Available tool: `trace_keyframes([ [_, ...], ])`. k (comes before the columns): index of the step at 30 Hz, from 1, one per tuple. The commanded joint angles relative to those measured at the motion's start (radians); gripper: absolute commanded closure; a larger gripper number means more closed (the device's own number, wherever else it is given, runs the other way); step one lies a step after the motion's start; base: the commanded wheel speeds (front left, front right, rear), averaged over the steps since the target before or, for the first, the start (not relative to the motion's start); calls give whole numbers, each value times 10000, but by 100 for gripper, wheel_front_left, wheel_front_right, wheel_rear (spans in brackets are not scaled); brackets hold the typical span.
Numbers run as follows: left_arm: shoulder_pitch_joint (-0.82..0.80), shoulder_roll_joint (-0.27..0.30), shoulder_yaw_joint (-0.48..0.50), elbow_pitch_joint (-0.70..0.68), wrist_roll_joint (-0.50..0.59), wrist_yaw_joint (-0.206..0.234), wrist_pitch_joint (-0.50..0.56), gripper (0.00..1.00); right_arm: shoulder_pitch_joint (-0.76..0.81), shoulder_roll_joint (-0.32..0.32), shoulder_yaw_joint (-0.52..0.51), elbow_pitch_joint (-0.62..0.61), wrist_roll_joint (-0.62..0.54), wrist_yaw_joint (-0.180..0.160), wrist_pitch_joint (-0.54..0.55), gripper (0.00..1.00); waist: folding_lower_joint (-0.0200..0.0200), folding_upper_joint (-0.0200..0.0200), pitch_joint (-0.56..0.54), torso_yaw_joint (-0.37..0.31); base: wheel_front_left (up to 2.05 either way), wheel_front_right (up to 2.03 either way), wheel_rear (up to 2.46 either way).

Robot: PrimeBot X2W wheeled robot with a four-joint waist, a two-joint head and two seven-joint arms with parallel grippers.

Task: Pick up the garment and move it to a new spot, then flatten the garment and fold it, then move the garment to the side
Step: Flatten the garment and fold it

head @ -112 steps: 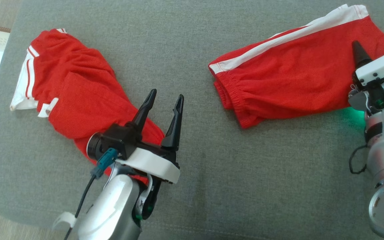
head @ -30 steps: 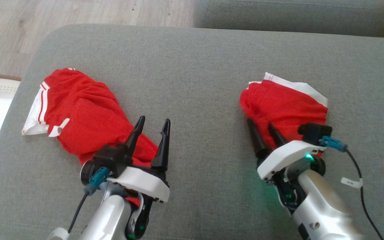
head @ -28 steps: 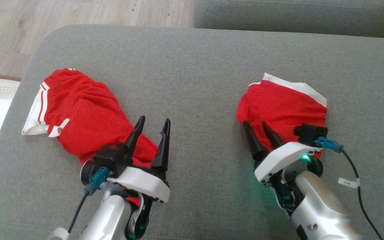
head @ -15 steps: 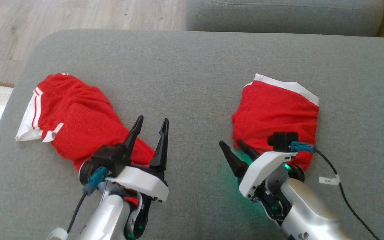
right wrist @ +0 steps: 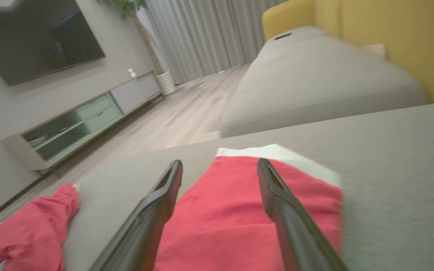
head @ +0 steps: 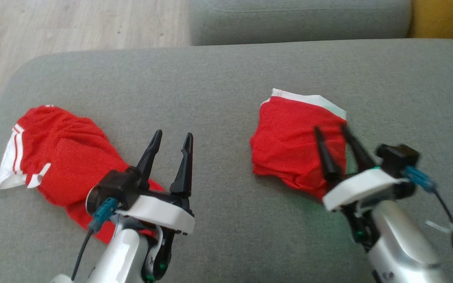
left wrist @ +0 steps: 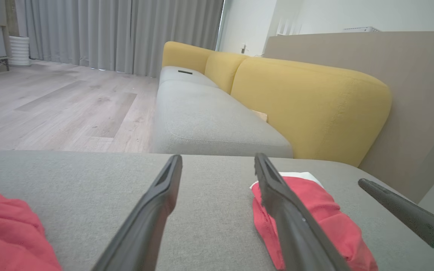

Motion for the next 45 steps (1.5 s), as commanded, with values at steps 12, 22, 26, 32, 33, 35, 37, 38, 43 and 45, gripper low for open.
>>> trace_keyframes([
  [12,22,22,380,-714,125,-49,-122,0,1939,608,-2814,-2737,-2804,77,-494,0,0,0,-32,-495,0,0,0],
  [22,143,22,406,-785,93,-40,-122,0,2284,613,-2869,-3130,-2611,77,-516,0,0,0,76,-575,0,0,0],
  [26,90,22,371,-794,79,-41,-122,0,2212,613,-2943,-3150,-2588,77,-519,0,0,0,163,-539,0,0,0],
  [32,-103,22,225,-774,86,-52,-122,0,1859,614,-2993,-3074,-2759,77,-522,100,0,0,485,-290,0,0,0],
  [33,-141,22,206,-767,87,-55,-122,0,1758,614,-2972,-3031,-2823,77,-522,100,0,0,544,-231,0,0,0],
  [35,-218,22,181,-775,72,-41,-122,0,1533,614,-2955,-2925,-2947,77,-518,100,0,0,690,-89,0,0,0],
  [37,-283,22,149,-786,47,-30,-122,0,1290,614,-2960,-2765,-3047,77,-509,100,0,0,828,74,0,0,0],
  [38,-314,22,133,-788,35,-28,-122,0,1152,614,-2972,-2664,-3086,77,-510,100,0,0,894,151,0,0,0],
  [43,-470,22,-33,-768,-23,-14,-122,0,499,614,-3197,-1927,-3426,77,-505,100,0,0,1186,636,0,0,0],
  [45,-546,22,-83,-781,-66,17,-122,0,225,614,-3348,-1500,-3549,77,-492,100,0,0,1300,843,0,0,0],
])
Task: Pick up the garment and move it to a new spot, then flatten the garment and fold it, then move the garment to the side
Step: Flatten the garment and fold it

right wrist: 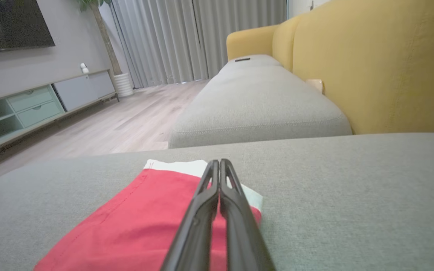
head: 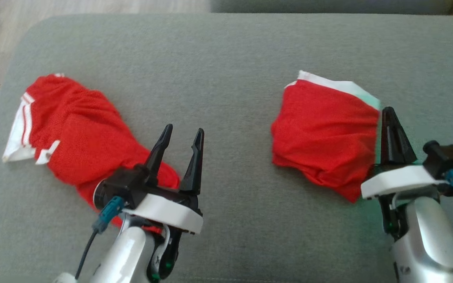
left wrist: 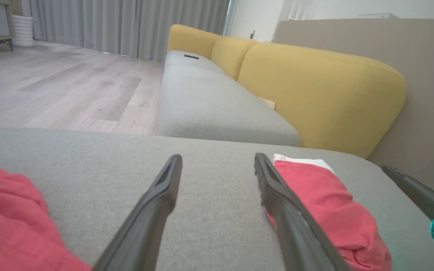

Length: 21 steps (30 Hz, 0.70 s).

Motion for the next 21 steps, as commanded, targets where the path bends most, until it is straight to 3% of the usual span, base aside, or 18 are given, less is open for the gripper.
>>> trace_keyframes([
  [1,-490,26,272,-345,-56,54,-122,0,-517,-17,139,-22,-163,77,-60,100,0,0,223,325,0,0,0],
  [13,-786,26,56,-377,-208,153,-122,0,-2562,-17,142,2929,-633,77,45,100,0,0,891,1160,0,0,0],
  [21,-925,26,-9,-345,-276,261,-122,0,-3116,-16,1188,4542,-683,77,127,100,0,0,1025,1140,0,0,0],
])
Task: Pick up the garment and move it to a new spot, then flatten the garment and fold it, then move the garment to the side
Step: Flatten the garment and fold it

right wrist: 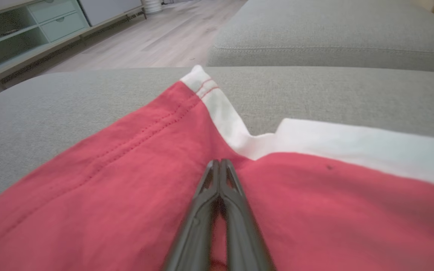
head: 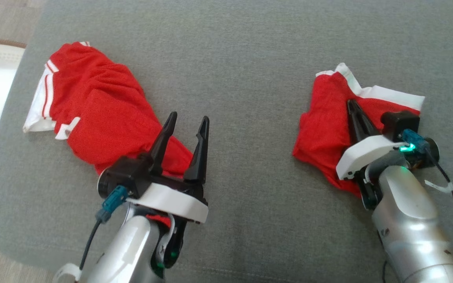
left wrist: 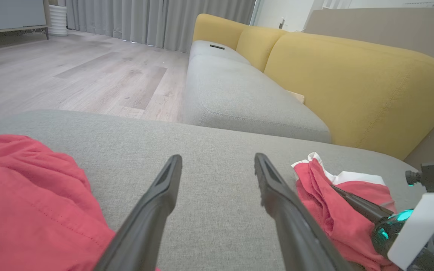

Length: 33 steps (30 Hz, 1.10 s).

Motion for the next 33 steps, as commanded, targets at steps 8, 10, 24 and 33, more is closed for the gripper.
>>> trace_keyframes([
  [8,-498,24,486,-241,-3,-11,-122,0,-263,64,588,-422,421,77,-301,100,0,0,-315,-719,0,0,0],
  [10,-471,24,577,-237,30,-33,-122,0,-97,64,565,-959,502,77,-306,100,0,0,-454,-935,0,0,0],
  [24,211,24,1013,-182,145,-186,-122,0,2732,64,-528,-4755,782,77,-311,0,0,0,-1658,-2186,0,0,0],
  [33,812,24,1193,35,330,-290,-122,0,4273,64,-731,-5946,1095,77,-311,0,0,0,-2167,-2544,0,0,0],
])
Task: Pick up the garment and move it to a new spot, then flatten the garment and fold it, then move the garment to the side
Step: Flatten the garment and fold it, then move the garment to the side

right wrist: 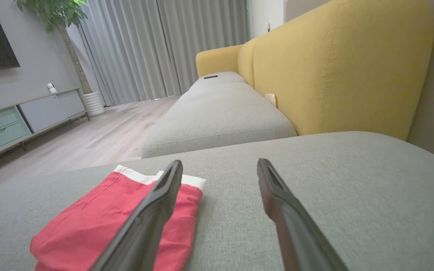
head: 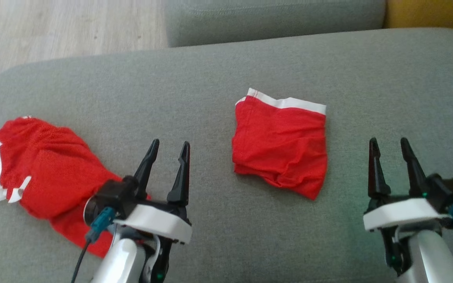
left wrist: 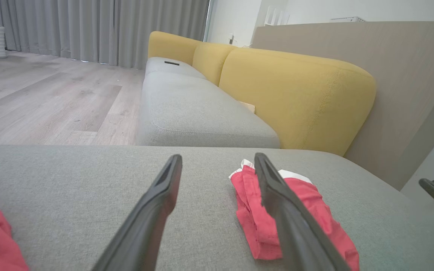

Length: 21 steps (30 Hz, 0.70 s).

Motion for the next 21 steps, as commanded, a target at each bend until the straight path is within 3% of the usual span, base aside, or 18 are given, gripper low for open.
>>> trace_keyframes([
  [1,-122,22,373,-267,27,-31,-122,0,15,-12,214,-453,120,77,-108,0,0,0,-115,-81,0,0,0],
  [11,98,22,333,-232,33,-75,-122,0,361,-12,147,-567,233,77,-73,0,0,0,-201,-54,0,0,0],
  [21,-179,22,26,-292,-50,-56,-122,0,-217,-12,382,147,360,77,986,0,0,0,296,376,0,0,0],
])
